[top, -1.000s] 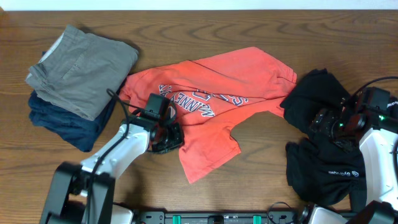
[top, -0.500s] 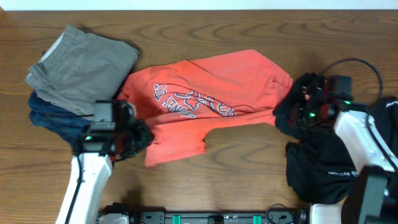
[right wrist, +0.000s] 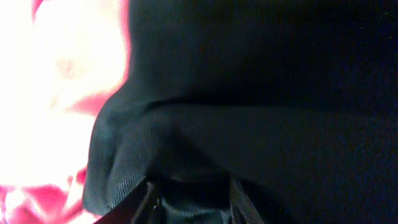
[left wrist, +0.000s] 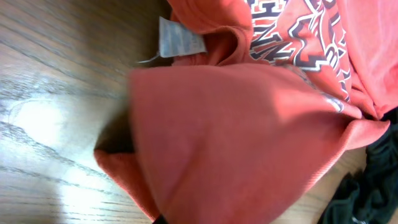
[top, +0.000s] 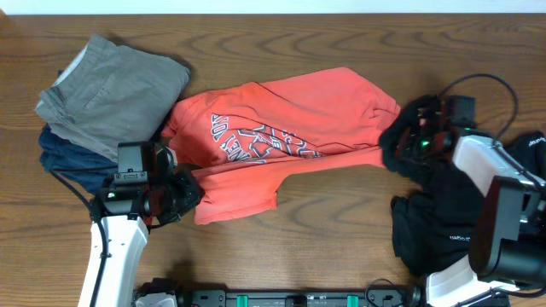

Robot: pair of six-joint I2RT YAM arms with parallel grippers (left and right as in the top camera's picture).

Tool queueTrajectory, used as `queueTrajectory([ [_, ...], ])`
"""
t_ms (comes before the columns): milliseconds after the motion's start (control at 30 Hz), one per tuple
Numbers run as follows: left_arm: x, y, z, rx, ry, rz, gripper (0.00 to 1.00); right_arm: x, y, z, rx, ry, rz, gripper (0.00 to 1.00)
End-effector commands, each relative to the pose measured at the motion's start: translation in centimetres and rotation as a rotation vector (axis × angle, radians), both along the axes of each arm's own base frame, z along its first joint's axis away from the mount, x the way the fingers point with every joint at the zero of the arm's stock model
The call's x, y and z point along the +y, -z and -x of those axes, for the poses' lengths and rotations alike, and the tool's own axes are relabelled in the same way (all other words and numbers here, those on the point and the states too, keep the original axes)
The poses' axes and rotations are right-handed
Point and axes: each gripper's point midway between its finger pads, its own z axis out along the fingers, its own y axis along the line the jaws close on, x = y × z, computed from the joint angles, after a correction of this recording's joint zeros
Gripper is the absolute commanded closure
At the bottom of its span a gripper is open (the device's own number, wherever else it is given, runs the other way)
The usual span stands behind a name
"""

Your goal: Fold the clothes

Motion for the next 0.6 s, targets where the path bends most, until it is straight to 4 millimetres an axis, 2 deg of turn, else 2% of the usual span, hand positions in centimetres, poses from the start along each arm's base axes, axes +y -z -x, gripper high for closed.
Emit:
queueTrajectory([
  [0, 1.0, 0.3, 0.3, 0.011, -0.02, -0.048, 0.94, -12.0, 3.7, 5.0, 0.219, 0.368, 0.327, 0.59],
  [33, 1.2, 0.4, 0.3, 0.013, -0.023, -0.057, 0.94, -13.5, 3.0, 4.9, 0.209, 0.412, 0.326, 0.55],
  [167, 1.4, 0.5, 0.2, 0.014, -0.031, -0.07, 0.94, -18.9, 0.0, 4.8, 0.179, 0.547, 0.324, 0.53],
  [333, 1.6, 0.6, 0.3, 0.017, -0.038, -0.081, 0.94, -22.8, -2.6, 5.6, 0.172, 0.655, 0.312, 0.48],
  [400, 1.6, 0.6, 0.4, 0.021, -0.038, -0.081, 0.94, -22.9, -3.1, 5.7, 0.175, 0.662, 0.272, 0.45],
  [467, 1.6, 0.6, 0.3, 0.021, -0.038, -0.081, 0.94, -21.9, -3.6, 5.1, 0.159, 0.62, 0.202, 0.44],
  [567, 1.6, 0.6, 0.3, 0.021, -0.038, -0.082, 0.94, -18.0, -5.1, 2.6, 0.079, 0.465, 0.019, 0.4],
])
